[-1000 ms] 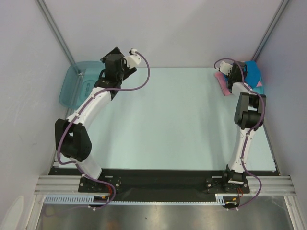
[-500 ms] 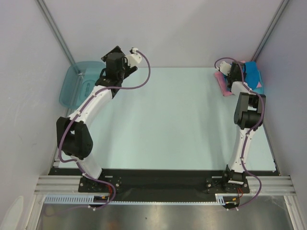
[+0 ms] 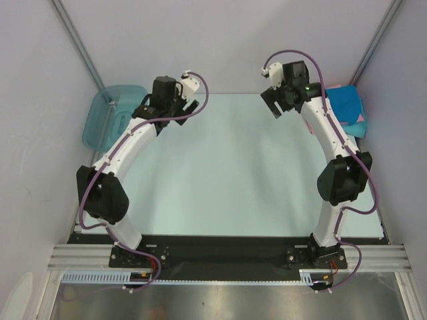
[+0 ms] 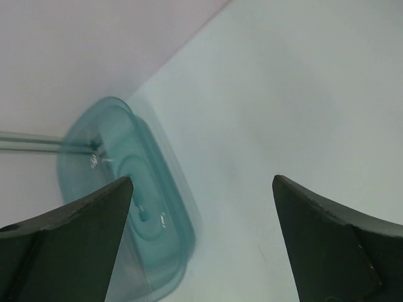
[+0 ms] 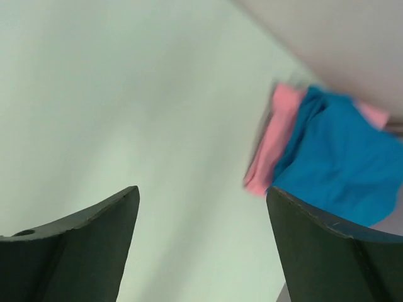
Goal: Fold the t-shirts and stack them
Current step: Neatly place the folded tshirt to the corner
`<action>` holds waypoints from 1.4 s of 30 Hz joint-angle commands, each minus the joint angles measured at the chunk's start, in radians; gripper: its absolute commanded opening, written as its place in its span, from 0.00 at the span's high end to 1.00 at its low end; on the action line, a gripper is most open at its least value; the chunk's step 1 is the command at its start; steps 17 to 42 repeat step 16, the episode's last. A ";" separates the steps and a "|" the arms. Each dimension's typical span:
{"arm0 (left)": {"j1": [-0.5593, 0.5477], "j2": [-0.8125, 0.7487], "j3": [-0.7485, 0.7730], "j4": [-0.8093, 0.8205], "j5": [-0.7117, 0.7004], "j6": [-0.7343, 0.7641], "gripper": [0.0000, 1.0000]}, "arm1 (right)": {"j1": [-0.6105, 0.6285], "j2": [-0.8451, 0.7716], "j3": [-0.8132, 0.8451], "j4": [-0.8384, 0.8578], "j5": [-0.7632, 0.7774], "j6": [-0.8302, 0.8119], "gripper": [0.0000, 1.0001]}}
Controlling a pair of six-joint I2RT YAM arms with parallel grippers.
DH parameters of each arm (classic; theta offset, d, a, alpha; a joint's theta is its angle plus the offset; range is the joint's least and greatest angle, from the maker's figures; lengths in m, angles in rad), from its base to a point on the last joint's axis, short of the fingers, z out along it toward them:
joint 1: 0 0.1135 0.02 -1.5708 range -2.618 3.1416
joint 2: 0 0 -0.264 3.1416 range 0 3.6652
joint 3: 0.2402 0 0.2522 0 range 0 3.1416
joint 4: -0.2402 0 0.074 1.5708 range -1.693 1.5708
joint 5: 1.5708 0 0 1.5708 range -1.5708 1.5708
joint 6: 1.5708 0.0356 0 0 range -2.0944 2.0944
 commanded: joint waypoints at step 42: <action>-0.013 -0.085 -0.051 -0.050 0.012 -0.125 0.00 | -0.118 -0.163 -0.166 -0.136 -0.006 0.087 0.11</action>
